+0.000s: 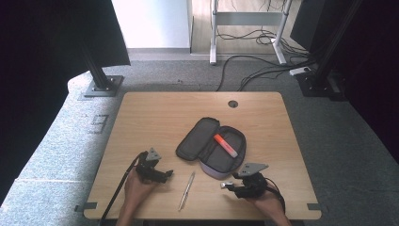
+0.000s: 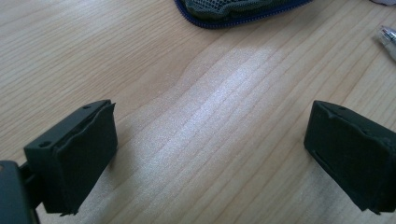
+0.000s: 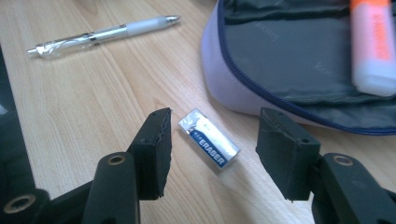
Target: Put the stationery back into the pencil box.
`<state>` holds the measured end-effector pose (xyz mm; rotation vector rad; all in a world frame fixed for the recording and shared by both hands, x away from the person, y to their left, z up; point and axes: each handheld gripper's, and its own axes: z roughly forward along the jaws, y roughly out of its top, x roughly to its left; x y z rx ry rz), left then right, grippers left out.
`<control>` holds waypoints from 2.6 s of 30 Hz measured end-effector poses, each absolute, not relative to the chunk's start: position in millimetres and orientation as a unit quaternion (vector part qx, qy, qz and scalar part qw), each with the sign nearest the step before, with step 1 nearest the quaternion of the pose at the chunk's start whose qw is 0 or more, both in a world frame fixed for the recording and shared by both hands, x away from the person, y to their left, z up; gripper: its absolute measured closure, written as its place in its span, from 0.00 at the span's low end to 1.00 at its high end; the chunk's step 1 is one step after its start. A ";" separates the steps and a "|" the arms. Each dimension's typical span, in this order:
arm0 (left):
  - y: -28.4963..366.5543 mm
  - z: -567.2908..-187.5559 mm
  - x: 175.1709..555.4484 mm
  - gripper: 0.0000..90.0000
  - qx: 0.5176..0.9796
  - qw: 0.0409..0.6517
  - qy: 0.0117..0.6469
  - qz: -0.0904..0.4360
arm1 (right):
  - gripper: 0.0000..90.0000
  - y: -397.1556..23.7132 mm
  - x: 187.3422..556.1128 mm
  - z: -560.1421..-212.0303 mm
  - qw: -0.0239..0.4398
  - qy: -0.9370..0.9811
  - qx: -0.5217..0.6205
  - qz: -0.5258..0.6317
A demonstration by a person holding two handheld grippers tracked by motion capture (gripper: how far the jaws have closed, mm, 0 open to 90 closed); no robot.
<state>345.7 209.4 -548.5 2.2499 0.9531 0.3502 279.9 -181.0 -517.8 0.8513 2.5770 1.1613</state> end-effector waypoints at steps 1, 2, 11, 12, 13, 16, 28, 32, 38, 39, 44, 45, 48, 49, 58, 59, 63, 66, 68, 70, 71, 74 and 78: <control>209.3 -548.5 345.7 0.03 0.860 0.330 0.365 0.134 | 0.49 -180.5 280.3 -519.0 0.092 0.870 0.286 0.392; 209.4 -548.5 345.7 0.03 0.860 0.330 0.364 0.134 | 0.50 -179.6 280.7 -521.3 0.090 0.871 0.284 0.391; 209.3 -548.6 345.7 0.03 0.860 0.330 0.365 0.134 | 0.51 -176.2 282.0 -532.9 0.085 0.870 0.282 0.395; 209.3 -548.6 345.7 0.03 0.860 0.330 0.364 0.134 | 0.51 -176.1 282.2 -534.2 0.084 0.871 0.281 0.394; 209.4 -548.6 345.7 0.03 0.860 0.330 0.364 0.134 | 0.51 -175.8 282.2 -535.0 0.084 0.872 0.281 0.393; 209.3 -548.6 345.7 0.03 0.860 0.330 0.365 0.134 | 0.51 -175.2 282.3 -537.7 0.082 0.871 0.280 0.395; 209.4 -548.6 345.7 0.03 0.860 0.330 0.364 0.134 | 0.56 -166.6 279.3 -545.2 0.075 0.879 0.268 0.387; 209.4 -548.6 345.7 0.03 0.860 0.330 0.364 0.134 | 0.65 -163.6 279.9 -545.5 0.078 0.879 0.264 0.389; 209.4 -548.6 345.7 0.03 0.860 0.330 0.364 0.134 | 0.79 -159.0 275.6 -545.6 0.092 0.883 0.254 0.385; 209.4 -548.6 345.7 0.03 0.860 0.330 0.364 0.134 | 0.79 -158.6 275.0 -545.4 0.094 0.883 0.254 0.383; 209.4 -548.6 345.7 0.03 0.860 0.330 0.364 0.134 | 0.80 -157.4 275.1 -544.0 0.089 0.884 0.257 0.379; 209.4 -548.6 345.7 0.03 0.860 0.330 0.365 0.134 | 0.80 -157.1 275.0 -543.9 0.088 0.885 0.257 0.380; 209.4 -548.6 345.7 0.03 0.860 0.330 0.364 0.134 | 0.80 -155.8 274.3 -541.9 0.082 0.885 0.256 0.380; 209.3 -548.6 345.7 0.03 0.860 0.330 0.365 0.134 | 0.80 -155.7 274.2 -541.1 0.081 0.886 0.255 0.379; 209.4 -548.6 345.7 0.03 0.860 0.330 0.364 0.134 | 0.80 -156.5 273.1 -523.7 0.080 0.880 0.254 0.393; 209.4 -548.6 345.7 0.03 0.860 0.330 0.365 0.134 | 0.80 -156.8 273.2 -522.1 0.080 0.880 0.254 0.393; 209.4 -548.5 345.7 0.03 0.860 0.330 0.364 0.134 | 0.80 -159.1 275.3 -514.4 0.079 0.877 0.257 0.398; 209.3 -548.5 345.7 0.03 0.860 0.330 0.365 0.134 | 0.80 -161.2 276.6 -509.5 0.079 0.874 0.261 0.402; 209.4 -548.5 345.7 0.03 0.860 0.330 0.365 0.134 | 0.80 -162.3 277.5 -506.2 0.081 0.873 0.262 0.403; 209.3 -548.5 345.7 0.03 0.860 0.330 0.365 0.134 | 0.80 -163.3 278.6 -503.0 0.081 0.872 0.262 0.405; 209.3 -548.5 345.7 0.03 0.860 0.330 0.365 0.134 | 0.80 -163.7 279.4 -501.1 0.081 0.872 0.264 0.405; 209.3 -548.5 345.7 0.03 0.860 0.330 0.365 0.134 | 0.80 -164.8 281.9 -497.0 0.085 0.870 0.266 0.405; 209.4 -548.5 345.7 0.03 0.860 0.330 0.364 0.134 | 0.80 -165.8 285.6 -490.4 0.094 0.869 0.268 0.405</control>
